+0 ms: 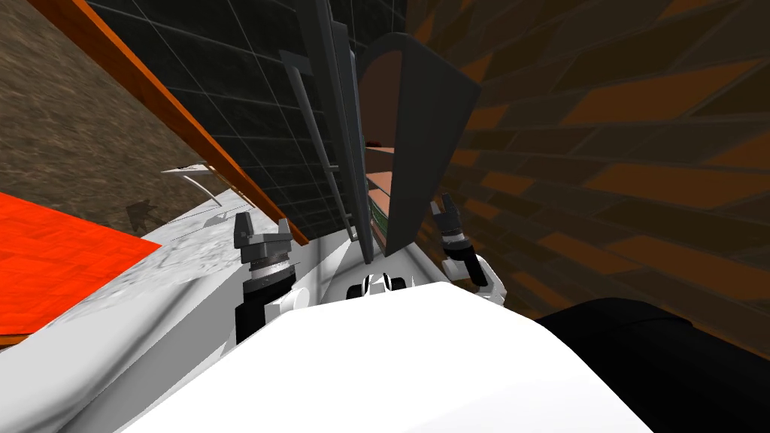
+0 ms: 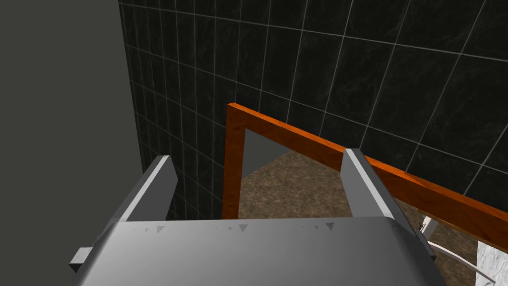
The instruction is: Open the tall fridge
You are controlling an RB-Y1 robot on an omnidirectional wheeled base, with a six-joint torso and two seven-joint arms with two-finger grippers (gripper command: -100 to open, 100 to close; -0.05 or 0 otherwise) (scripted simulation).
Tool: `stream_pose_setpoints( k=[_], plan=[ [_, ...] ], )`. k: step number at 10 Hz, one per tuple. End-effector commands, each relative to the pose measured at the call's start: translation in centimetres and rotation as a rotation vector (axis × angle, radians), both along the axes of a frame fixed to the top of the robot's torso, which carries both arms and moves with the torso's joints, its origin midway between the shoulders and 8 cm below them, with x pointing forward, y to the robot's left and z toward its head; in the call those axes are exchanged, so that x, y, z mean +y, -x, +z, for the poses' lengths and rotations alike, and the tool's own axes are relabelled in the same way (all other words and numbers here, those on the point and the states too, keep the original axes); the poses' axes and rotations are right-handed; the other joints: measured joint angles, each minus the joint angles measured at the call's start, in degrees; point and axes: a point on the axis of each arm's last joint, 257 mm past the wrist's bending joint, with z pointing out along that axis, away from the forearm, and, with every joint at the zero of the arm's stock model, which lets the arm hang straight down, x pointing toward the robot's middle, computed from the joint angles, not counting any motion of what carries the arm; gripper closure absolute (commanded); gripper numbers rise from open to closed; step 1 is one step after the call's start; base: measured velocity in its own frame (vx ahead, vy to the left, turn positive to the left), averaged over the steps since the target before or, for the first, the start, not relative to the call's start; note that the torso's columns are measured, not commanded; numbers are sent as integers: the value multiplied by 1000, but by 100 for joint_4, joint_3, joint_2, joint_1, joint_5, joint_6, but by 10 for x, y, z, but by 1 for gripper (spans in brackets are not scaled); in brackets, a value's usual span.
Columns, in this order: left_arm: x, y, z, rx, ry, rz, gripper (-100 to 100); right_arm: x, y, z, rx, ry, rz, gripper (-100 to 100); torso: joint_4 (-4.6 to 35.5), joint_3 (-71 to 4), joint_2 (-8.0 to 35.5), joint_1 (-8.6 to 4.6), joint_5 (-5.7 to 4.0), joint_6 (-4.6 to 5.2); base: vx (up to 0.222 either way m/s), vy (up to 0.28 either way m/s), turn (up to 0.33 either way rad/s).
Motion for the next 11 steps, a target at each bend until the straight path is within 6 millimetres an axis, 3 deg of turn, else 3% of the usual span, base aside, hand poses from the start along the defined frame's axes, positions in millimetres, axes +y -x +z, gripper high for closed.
stream_pose_setpoints(
  k=[1, 2, 4, 7, 9, 10, 11],
  plan=[
    [0, 0, 0, 0, 0, 0, 0, -4, -8, -9, 31, 94, -8, -100, 0, 0, 0, 2, 0, 2, 13, 52, -47],
    [0, 0, 0, 0, 0, 0, 0, -13, -14, -17, 50, 140, -34, -100, 1, 1, 1, -2, 0, 0, 18, 60, -71],
    [0, 0, 0, 0, 0, 0, 0, -10, -15, -17, 54, 177, -18, -100, 0, 0, -1, -4, -1, 1, 14, 32, -29],
    [0, 0, 0, 0, 0, 0, 0, -30, -28, -28, 92, 308, -64, -100, 0, 0, 0, 5, 1, 1, 17, 49, -77],
    [0, 0, 0, 0, 0, 0, 0, -26, -29, -27, 94, 350, -48, -100, 0, 0, 0, 3, 1, -1, 10, 45, -17],
    [0, 0, 0, 0, 0, 0, 0, -40, -36, -31, 108, 405, -79, -100, 1, 1, 2, -5, -2, 0, 13, 50, -86],
    [0, 0, 0, 0, 0, 0, 0, -37, -37, -30, 109, 432, -69, -100, 0, 1, 1, -2, -1, 4, 13, 53, -59]
  ],
)
